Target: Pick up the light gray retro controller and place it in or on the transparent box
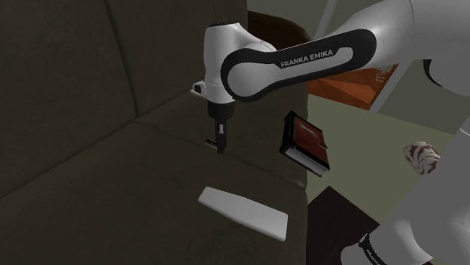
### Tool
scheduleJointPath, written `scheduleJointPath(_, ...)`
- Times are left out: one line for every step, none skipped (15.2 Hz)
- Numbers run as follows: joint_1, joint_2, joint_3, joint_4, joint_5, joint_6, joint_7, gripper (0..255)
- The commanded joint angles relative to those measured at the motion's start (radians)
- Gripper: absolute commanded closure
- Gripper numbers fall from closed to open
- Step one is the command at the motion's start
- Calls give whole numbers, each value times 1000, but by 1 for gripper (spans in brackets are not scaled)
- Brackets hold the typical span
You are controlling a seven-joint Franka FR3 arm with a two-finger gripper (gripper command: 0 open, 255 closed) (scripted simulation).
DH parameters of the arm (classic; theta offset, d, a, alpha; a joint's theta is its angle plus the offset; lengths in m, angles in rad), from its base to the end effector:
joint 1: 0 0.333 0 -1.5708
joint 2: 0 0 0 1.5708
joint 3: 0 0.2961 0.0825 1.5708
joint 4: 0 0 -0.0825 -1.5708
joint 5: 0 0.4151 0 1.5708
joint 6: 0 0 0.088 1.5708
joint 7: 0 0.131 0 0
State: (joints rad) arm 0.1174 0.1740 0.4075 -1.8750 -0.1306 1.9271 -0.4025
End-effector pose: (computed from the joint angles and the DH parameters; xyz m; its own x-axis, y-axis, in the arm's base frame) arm 0.5368 0.2909 0.3602 0.5552 0.8234 -0.1173 0.8293 -0.5588 0.0024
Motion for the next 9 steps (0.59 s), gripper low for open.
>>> scheduleJointPath(-1,-9,1,14,5,-23,-5,255)
scheduleJointPath(-1,-13,1,23,7,-35,-7,255)
scheduleJointPath(-2,-17,1,32,9,-48,-8,255)
scheduleJointPath(-2,-21,2,41,11,-60,-10,255)
scheduleJointPath(-2,-24,2,51,13,-73,-12,255)
scheduleJointPath(-2,-27,2,61,15,-85,-14,255)
scheduleJointPath(-2,-30,3,71,16,-98,-15,255)
scheduleJointPath(-2,-33,3,81,18,-111,-17,255)
scheduleJointPath(-2,-35,3,92,19,-123,-18,255)
